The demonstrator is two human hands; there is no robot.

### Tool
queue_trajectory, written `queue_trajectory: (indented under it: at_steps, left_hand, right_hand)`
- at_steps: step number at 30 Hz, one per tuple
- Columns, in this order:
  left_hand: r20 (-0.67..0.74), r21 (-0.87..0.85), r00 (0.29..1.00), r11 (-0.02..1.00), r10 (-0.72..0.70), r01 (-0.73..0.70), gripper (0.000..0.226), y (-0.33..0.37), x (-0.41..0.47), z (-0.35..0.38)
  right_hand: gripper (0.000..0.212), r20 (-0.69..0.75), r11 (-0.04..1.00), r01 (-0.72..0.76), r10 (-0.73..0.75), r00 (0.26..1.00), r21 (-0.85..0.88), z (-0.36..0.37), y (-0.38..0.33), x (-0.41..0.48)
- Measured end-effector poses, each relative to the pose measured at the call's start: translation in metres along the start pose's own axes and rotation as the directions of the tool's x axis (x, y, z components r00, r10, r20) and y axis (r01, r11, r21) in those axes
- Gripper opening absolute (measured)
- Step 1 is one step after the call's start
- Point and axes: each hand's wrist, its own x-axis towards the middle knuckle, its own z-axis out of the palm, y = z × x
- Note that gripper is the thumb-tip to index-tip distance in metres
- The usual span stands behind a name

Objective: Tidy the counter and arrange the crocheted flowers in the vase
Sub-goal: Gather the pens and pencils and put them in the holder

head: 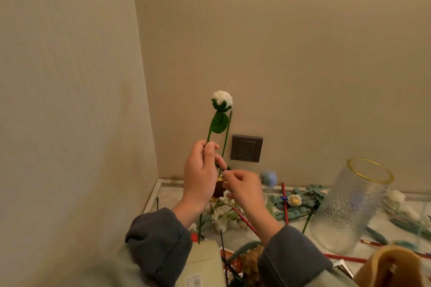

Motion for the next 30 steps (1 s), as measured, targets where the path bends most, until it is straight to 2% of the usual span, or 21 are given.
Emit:
queue_trajectory:
  at_steps: [3, 6, 9, 14, 17, 21, 25, 30]
  left_hand:
    - [0.027, -0.034, 1.000, 0.999, -0.006, 0.007, 0.021, 0.009, -0.004, 0.001]
    - [0.054, 0.015, 0.998, 1.000, -0.028, 0.028, 0.020, 0.011, -0.008, 0.003]
    - [0.057, 0.044, 0.998, 0.998, -0.041, 0.039, 0.020, 0.012, -0.011, 0.005]
    - [0.054, -0.019, 0.998, 0.999, -0.027, 0.028, 0.025, 0.027, -0.013, 0.015]
    - [0.069, -0.060, 0.997, 0.998, -0.022, 0.026, 0.023, 0.042, -0.007, 0.027]
    - [0.121, -0.154, 0.993, 0.988, -0.011, 0.030, 0.020, 0.068, 0.003, 0.047]
    - [0.168, -0.204, 0.986, 0.979, 0.006, 0.029, 0.017, 0.097, 0.012, 0.077]
    - [0.224, -0.215, 0.974, 0.977, 0.034, 0.015, 0.018, 0.133, 0.014, 0.128]
  right_hand:
    - [0.015, -0.006, 0.999, -0.003, 0.003, 1.000, 0.039, -0.004, -0.003, -0.007]
    - [0.017, -0.010, 0.996, -0.004, 0.005, 1.000, 0.093, -0.008, -0.008, -0.017]
    - [0.010, -0.028, 0.985, 0.019, -0.015, 1.000, 0.170, -0.015, -0.016, -0.027]
    - [0.025, -0.080, 0.987, 0.102, -0.093, 0.993, 0.122, -0.039, -0.034, -0.042]
    - [0.039, -0.036, 0.967, 0.125, -0.120, 0.992, 0.224, -0.060, -0.055, -0.046]
    - [0.027, -0.026, 0.917, 0.162, -0.164, 0.986, 0.364, -0.100, -0.093, -0.046]
    - [0.018, -0.069, 0.936, 0.193, -0.180, 0.981, 0.294, -0.149, -0.123, -0.044]
    - [0.016, -0.129, 0.945, 0.257, -0.234, 0.964, 0.201, -0.213, -0.133, -0.040]
